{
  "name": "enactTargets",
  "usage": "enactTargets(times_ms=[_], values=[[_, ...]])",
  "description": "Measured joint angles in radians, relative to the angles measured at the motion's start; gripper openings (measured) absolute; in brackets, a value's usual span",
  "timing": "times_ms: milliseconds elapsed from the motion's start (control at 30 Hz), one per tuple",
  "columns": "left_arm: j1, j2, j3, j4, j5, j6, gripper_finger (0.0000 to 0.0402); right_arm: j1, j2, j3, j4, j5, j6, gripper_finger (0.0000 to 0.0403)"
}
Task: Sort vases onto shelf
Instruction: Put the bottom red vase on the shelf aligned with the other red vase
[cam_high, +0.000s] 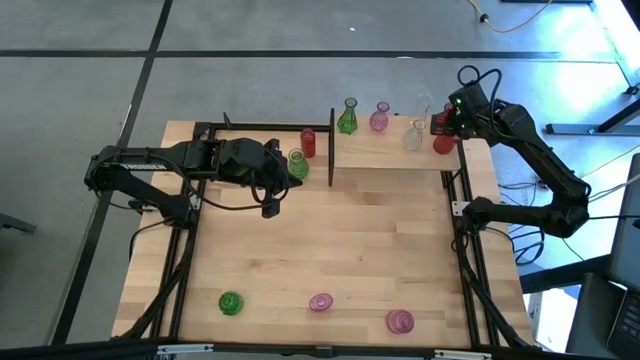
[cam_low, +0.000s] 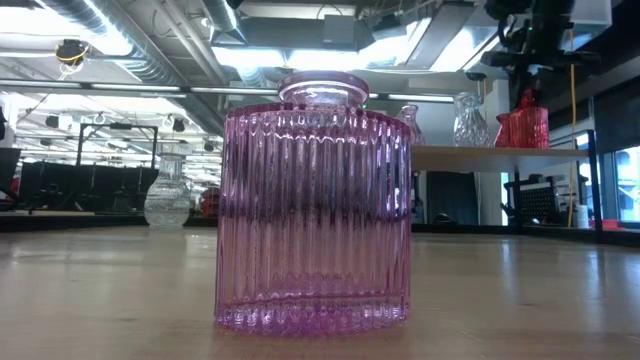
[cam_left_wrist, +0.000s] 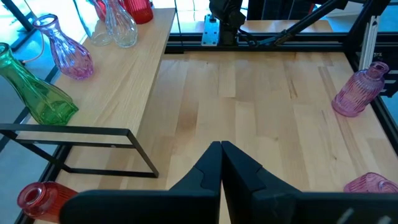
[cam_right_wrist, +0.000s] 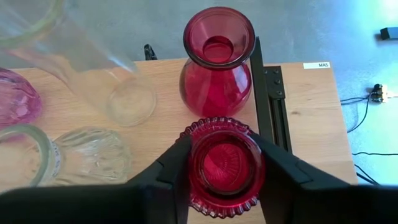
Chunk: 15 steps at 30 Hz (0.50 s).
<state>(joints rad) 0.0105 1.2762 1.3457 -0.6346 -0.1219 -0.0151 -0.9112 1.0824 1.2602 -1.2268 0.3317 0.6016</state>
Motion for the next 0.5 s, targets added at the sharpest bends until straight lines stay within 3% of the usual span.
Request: enactTargets(times_ms=[500], values=[[0.0, 0.0, 0.0, 0.0, 0.0, 0.0, 0.0, 0.001, -0.003, -0.001, 0.024, 0.015, -0.001, 0.02]])
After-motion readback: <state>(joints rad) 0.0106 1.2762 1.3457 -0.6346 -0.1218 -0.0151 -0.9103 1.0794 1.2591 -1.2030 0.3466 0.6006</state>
